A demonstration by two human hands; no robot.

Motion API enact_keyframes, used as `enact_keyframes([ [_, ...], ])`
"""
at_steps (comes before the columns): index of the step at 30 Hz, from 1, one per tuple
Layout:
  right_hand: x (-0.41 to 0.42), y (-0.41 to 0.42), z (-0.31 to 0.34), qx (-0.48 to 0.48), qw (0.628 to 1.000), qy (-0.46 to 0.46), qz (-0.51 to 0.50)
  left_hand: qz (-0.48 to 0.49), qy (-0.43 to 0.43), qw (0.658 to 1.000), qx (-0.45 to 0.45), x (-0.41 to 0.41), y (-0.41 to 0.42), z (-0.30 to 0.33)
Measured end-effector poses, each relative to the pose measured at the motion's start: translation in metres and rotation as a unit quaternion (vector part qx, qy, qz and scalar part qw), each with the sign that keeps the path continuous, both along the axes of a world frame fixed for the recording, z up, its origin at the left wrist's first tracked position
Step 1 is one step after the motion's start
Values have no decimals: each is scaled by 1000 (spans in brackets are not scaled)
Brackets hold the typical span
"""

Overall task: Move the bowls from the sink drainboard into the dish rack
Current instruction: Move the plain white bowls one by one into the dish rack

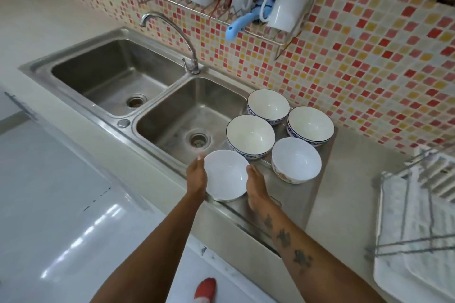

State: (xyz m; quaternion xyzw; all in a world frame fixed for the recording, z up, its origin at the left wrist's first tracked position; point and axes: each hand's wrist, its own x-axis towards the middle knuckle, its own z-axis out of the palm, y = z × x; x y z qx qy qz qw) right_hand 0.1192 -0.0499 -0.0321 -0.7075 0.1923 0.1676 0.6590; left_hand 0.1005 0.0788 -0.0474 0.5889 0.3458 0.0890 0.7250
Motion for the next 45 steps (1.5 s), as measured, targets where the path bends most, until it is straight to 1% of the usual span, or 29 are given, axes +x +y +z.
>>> enact_keyframes([
  [3, 1, 1, -1, 6, 1000, -7, 3, -5, -2, 1000, -3, -1, -2, 3],
  [6, -1, 2, -3, 16, 1000, 6, -1, -6, 20, 1000, -17, -5, -2, 9],
  [8, -6, 4, 8, 8, 1000, -1, -1, -4, 18, 999, -30, -10, -2, 13],
  [10, -12, 2, 28, 16, 999, -27, -14, 0, 11, 999, -46, -12, -2, 30],
  [13, -18, -8, 76, 30, 995, -93, -36, -2, -30, 996, -87, -7, -12, 81],
  [16, -18, -34, 145, 30, 983, -173, -48, -42, -102, 987, -115, -1, -38, 158],
  [18, -24, -62, 199, 33, 967, -242, -70, -77, -153, 977, -128, 6, -61, 212],
  [19, -29, -78, 226, 36, 953, -287, -85, -106, -179, 968, -137, 9, -74, 238],
  [21, -42, -116, 272, 24, 922, -369, -119, -191, -220, 942, -166, 11, -108, 285],
  [23, -58, -159, 311, 5, 891, -423, -168, -283, -259, 906, -179, 12, -149, 324],
  [25, -77, -206, 341, -14, 858, -459, -231, -394, -280, 859, -170, 8, -199, 357],
  [26, -87, -229, 354, -21, 842, -469, -266, -449, -285, 829, -171, 3, -225, 371],
  [28, -112, -274, 375, -32, 806, -488, -333, -535, -264, 777, -202, -9, -276, 391],
  [31, -149, -336, 390, -67, 761, -501, -406, -647, -177, 703, -238, -33, -346, 409],
  [33, -166, -369, 394, -76, 750, -493, -435, -704, -130, 659, -233, -46, -385, 416],
  [38, -193, -430, 390, -116, 738, -500, -439, -752, -84, 635, -158, -67, -445, 420],
  [41, -199, -463, 384, -131, 748, -518, -395, -782, -46, 603, -151, -65, -466, 418],
  [43, -197, -490, 382, -152, 757, -520, -366, -783, -55, 600, -157, -58, -478, 419],
  [44, -196, -502, 383, -167, 761, -521, -349, -778, -74, 605, -155, -54, -484, 420],
  [45, -194, -513, 384, -182, 765, -523, -328, -765, -97, 618, -150, -50, -490, 421],
])
